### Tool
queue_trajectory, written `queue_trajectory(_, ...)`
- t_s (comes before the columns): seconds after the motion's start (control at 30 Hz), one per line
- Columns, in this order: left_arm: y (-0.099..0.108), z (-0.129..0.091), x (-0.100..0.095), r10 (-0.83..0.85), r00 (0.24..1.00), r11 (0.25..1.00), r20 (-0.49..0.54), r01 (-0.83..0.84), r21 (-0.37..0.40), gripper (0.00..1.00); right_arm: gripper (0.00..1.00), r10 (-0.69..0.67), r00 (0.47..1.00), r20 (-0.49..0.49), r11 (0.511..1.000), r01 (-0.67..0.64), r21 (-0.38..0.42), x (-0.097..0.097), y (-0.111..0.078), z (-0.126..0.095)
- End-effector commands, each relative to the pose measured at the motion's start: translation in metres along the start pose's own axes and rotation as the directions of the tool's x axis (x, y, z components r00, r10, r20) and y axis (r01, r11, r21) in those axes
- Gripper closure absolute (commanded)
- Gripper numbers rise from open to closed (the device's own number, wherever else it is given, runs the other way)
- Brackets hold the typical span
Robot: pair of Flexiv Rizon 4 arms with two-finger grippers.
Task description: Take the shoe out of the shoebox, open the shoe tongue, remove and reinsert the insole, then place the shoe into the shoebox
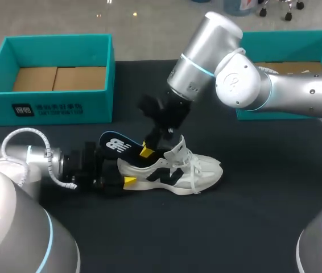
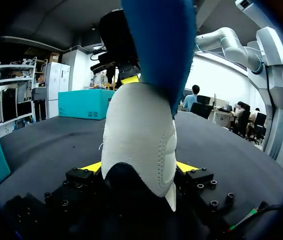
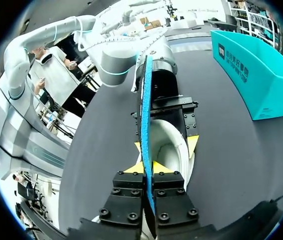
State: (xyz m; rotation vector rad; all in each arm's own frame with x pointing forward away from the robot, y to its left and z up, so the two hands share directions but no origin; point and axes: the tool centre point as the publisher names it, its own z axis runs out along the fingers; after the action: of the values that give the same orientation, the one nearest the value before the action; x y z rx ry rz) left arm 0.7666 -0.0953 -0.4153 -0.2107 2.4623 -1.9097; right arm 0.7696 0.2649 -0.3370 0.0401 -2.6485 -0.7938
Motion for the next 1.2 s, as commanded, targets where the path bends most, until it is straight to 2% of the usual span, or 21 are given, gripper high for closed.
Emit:
queue_trajectory(0.03, 0.001, 0.001, 0.0, -0.001, 1.0, 1.0, 0.0, 0.001, -0.001, 1.0, 1.0, -0.006, 1.0, 0.0, 1.0, 0.006, 0.004, -0.001, 0.009, -0.003)
queue_trajectory(0.13, 0.001, 0.001, 0.0, -0.001, 1.0, 1.0, 0.0, 0.001, -0.001, 1.0, 1.0, -0.005, 1.0, 0.013, 0.999, 0.006, -0.04, -0.001, 0.015, -0.009)
queue_trajectory(0.4, 0.001, 0.001, 0.0, -0.001, 1.0, 1.0, 0.0, 0.001, -0.001, 1.0, 1.0, -0.003, 0.998, 0.057, 0.989, 0.012, -0.15, 0.003, 0.045, -0.034)
queue_trajectory(0.8, 0.001, 0.001, 0.0, -0.001, 1.0, 1.0, 0.0, 0.001, -0.001, 1.0, 1.0, -0.057, 0.997, 0.042, 0.973, 0.065, -0.22, 0.0, 0.083, -0.071)
queue_trajectory(1.0, 0.001, 0.001, 0.0, -0.001, 1.0, 1.0, 0.0, 0.001, -0.001, 1.0, 1.0, -0.092, 0.993, 0.074, 0.961, 0.108, -0.255, 0.002, 0.104, -0.086)
queue_trajectory(1.2, 0.001, 0.001, 0.0, -0.001, 1.0, 1.0, 0.0, 0.001, -0.001, 1.0, 1.0, -0.092, 0.993, 0.074, 0.961, 0.108, -0.255, 0.002, 0.104, -0.086)
